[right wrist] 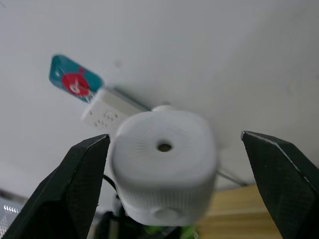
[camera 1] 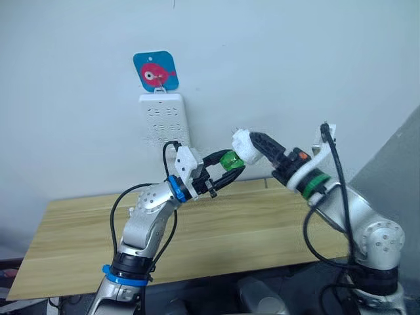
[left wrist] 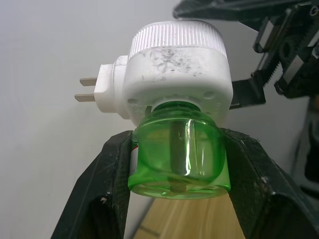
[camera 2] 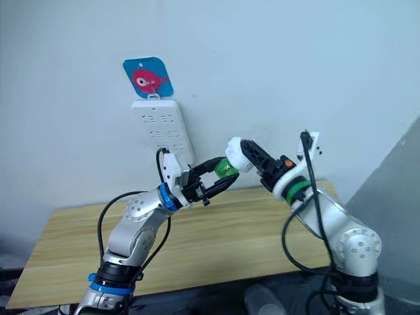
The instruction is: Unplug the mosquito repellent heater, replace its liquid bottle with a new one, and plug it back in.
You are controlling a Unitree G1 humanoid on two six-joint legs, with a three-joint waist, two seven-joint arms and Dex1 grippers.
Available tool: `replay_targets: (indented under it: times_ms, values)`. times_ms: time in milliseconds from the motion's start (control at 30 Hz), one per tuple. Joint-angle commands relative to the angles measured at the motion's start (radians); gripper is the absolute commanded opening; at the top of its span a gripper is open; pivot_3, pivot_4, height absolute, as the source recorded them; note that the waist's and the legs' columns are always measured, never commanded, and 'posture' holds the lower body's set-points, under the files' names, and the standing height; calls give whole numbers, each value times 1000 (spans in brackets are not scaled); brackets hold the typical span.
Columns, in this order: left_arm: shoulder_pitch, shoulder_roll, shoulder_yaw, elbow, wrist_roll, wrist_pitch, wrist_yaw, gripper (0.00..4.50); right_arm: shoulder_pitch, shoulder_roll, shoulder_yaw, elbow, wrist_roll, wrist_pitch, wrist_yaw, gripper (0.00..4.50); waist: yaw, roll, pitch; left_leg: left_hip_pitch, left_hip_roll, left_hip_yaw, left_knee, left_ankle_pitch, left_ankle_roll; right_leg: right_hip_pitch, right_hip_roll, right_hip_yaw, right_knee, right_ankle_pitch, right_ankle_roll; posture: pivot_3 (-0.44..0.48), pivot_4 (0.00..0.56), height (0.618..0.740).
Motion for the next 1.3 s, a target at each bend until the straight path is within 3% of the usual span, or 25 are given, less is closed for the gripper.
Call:
replay_targets:
  times_ms: [33,200,467,733,1133,1200,1300]
  values:
    - [-12,53,2,8,-7,-70,-117,2262,56,-156,-80,10,148,100,202,4500,3,0,0,0,0,0,0,0,0,0,0,0,-1,0,0,-323,67,733]
    - [-3,151,-31,42,8,-159,-301,2262,76,-384,-74,81,158,271,520,4500,2,-1,1,2,1,2,-1,0,0,1,0,1,-1,0,0,-313,74,733]
    - [21,172,-54,66,73,-329,-370,2262,4,-460,92,151,158,340,598,4500,6,-3,4,2,1,3,-1,0,0,1,0,4,-3,0,0,-277,88,733]
    - [51,176,-53,66,100,-437,-366,2262,-14,-400,171,171,158,315,590,4500,33,-4,8,1,2,3,-2,0,1,0,1,4,-3,0,0,-252,91,733]
    - [35,161,-64,49,104,-425,-335,2262,-112,-288,244,258,158,336,536,4500,59,-6,13,1,2,3,-1,0,1,0,0,3,-3,0,0,-243,86,733]
    - [35,163,-66,46,106,-428,-334,2262,-124,-275,250,265,158,337,526,4141,59,-6,13,1,2,3,-1,0,1,0,1,3,-3,0,0,-240,85,733]
    - [36,163,-66,37,104,-418,-326,2262,-134,-263,253,266,158,340,524,3232,60,-6,13,1,2,3,-1,0,1,0,1,3,-3,0,0,-236,86,733]
